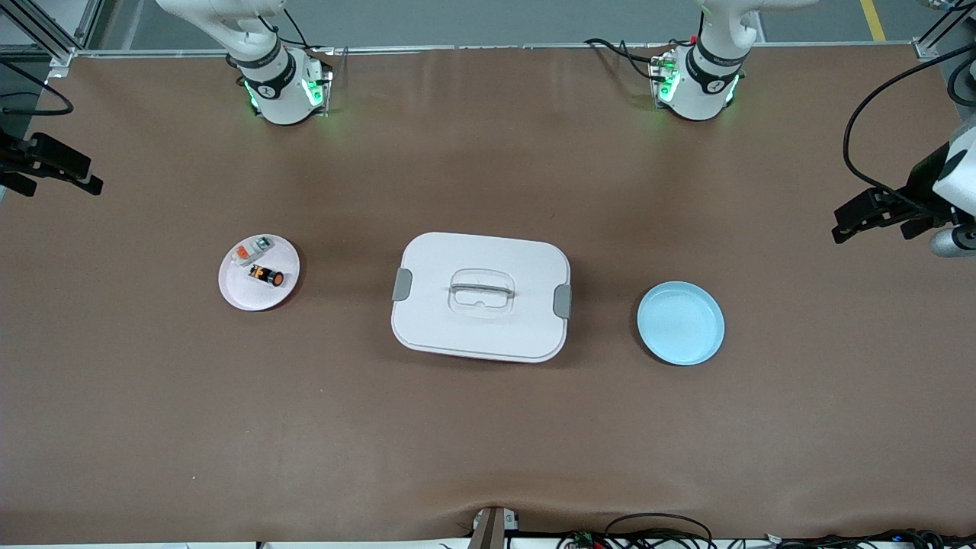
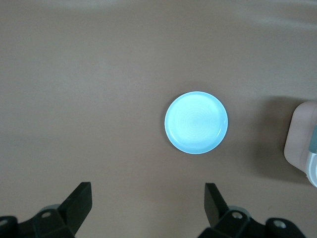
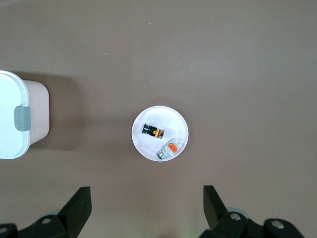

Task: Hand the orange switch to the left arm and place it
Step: 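Move the right gripper toward the white plate with the switch, then lower the right gripper over the black-orange switch on the white plate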

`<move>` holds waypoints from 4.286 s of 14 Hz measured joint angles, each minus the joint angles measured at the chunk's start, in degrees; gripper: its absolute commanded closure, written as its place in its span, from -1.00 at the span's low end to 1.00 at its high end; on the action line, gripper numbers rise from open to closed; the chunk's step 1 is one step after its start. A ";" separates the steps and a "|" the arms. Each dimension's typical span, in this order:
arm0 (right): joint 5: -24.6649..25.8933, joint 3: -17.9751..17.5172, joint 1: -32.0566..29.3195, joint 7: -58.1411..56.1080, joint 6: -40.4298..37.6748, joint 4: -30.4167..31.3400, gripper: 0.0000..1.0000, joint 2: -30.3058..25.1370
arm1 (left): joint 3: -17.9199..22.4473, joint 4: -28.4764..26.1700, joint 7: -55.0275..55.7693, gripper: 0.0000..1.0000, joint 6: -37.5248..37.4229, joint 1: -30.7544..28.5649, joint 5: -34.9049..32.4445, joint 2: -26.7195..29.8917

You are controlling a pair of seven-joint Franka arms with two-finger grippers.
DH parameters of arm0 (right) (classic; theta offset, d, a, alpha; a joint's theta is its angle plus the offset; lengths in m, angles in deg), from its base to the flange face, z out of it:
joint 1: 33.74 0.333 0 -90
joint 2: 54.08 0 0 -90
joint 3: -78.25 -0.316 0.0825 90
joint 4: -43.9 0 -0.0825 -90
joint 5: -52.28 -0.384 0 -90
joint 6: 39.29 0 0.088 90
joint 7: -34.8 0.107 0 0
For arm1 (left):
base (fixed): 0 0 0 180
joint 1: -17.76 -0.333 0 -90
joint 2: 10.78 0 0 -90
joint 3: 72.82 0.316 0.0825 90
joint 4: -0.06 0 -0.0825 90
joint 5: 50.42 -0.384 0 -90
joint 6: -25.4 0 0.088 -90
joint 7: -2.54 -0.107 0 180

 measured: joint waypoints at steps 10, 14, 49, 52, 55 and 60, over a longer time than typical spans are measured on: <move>0.00 0.00 -0.02 0.00 -0.12 0.00 -1.00 0.00 | 0.00 0.00 -0.26 -1.00 0.00 -0.01 0.00 0.00; 0.00 0.00 -0.05 0.00 -0.12 0.00 -1.00 0.00 | 0.01 0.00 -0.26 -1.00 0.00 -0.20 0.00 -0.13; -5.65 -0.36 -4.34 14.53 26.12 18.81 -1.00 16.90 | 0.03 0.00 -0.27 -1.00 0.00 -0.34 0.00 -0.34; -8.65 -0.25 -4.38 14.85 31.86 24.39 -1.00 16.25 | 0.06 0.00 -0.27 -1.00 0.00 -0.40 0.00 -0.34; -9.59 -0.42 -4.10 14.92 38.56 30.96 -1.00 14.86 | 0.48 0.01 -0.24 -1.00 0.00 -0.63 0.00 -0.34; -9.69 -0.59 -1.41 15.38 46.85 38.55 -1.00 13.84 | 0.76 0.01 -0.48 -1.00 0.00 -2.84 1.76 -0.35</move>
